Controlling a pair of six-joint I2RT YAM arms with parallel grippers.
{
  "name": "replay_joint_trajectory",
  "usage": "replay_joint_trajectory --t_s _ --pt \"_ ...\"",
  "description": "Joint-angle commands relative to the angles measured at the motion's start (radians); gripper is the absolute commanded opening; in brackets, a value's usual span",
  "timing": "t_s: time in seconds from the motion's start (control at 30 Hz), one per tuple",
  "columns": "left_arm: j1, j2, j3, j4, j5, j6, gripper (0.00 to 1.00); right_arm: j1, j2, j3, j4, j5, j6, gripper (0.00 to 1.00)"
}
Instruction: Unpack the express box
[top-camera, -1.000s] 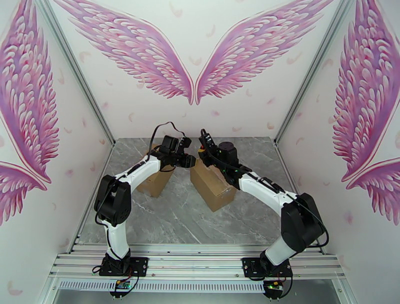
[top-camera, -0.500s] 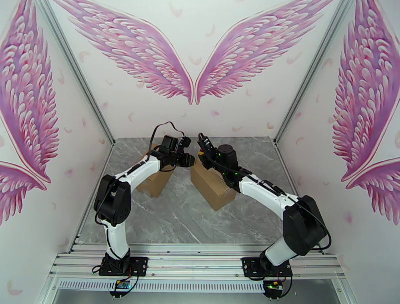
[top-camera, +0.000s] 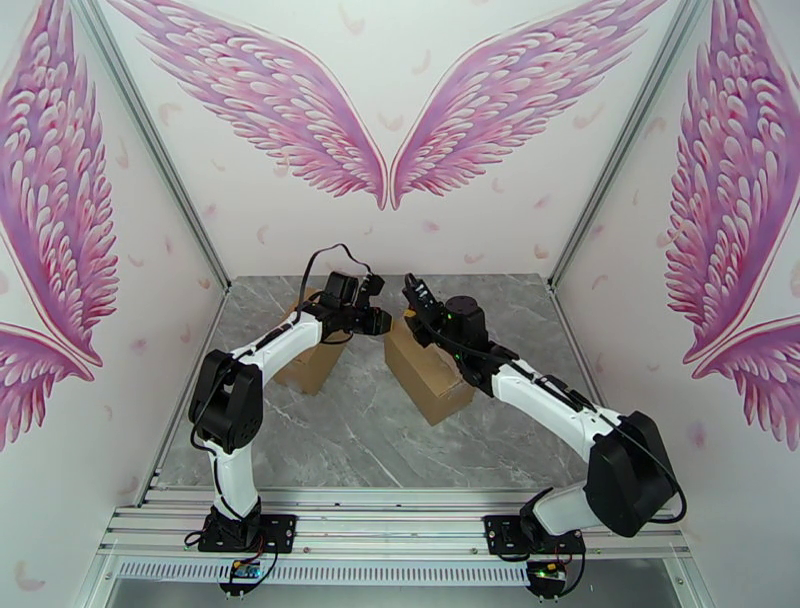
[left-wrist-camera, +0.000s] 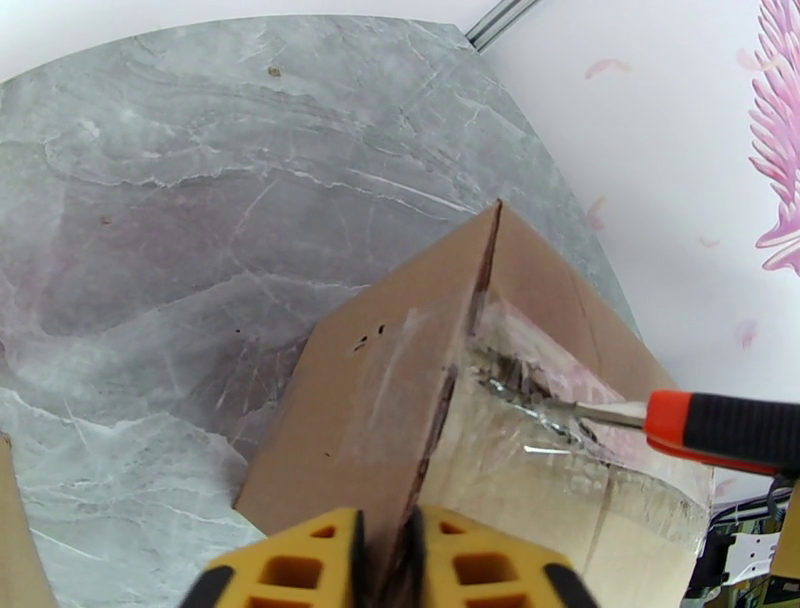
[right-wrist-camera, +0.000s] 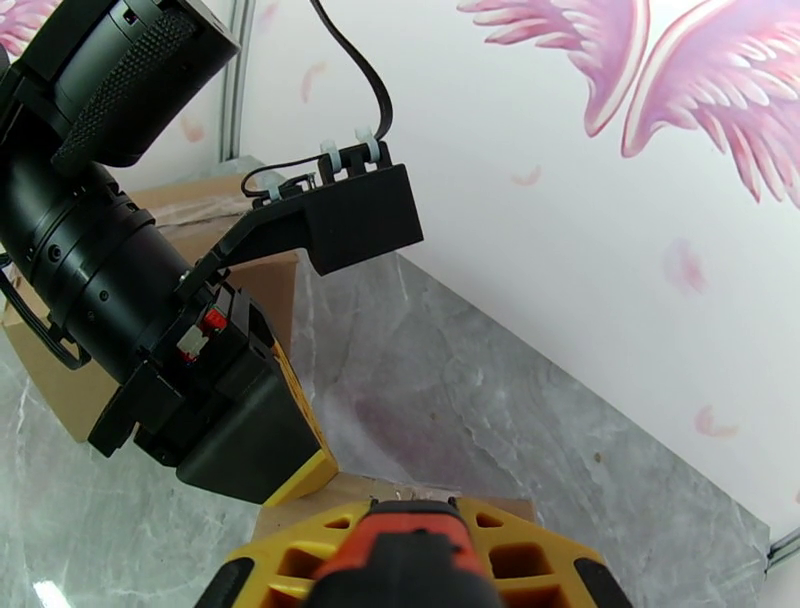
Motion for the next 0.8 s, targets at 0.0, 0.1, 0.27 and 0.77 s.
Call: replay_joint_trajectory --t_s 0.0,0.1,0.27,0.77 --pt "-0.008 0.021 0.026 -0.117 -0.028 0.045 0.35 0.005 -0.026 -0.025 -0.049 -0.002 0.003 0.05" --pt "-0.025 0.018 0.080 -0.127 0.009 0.075 0.45 0.005 -0.024 -0.025 -0.041 -0.006 0.007 0.05" --pt "-0.039 0.038 0.136 -0.097 0.076 0.082 0.55 0.003 -0.023 -0.029 -0.038 -0.011 0.010 0.05" --pt "-0.002 0.150 0.136 -0.107 0.043 0.049 0.36 0.001 -0.043 -0.035 -0.053 -0.010 0.008 0.04"
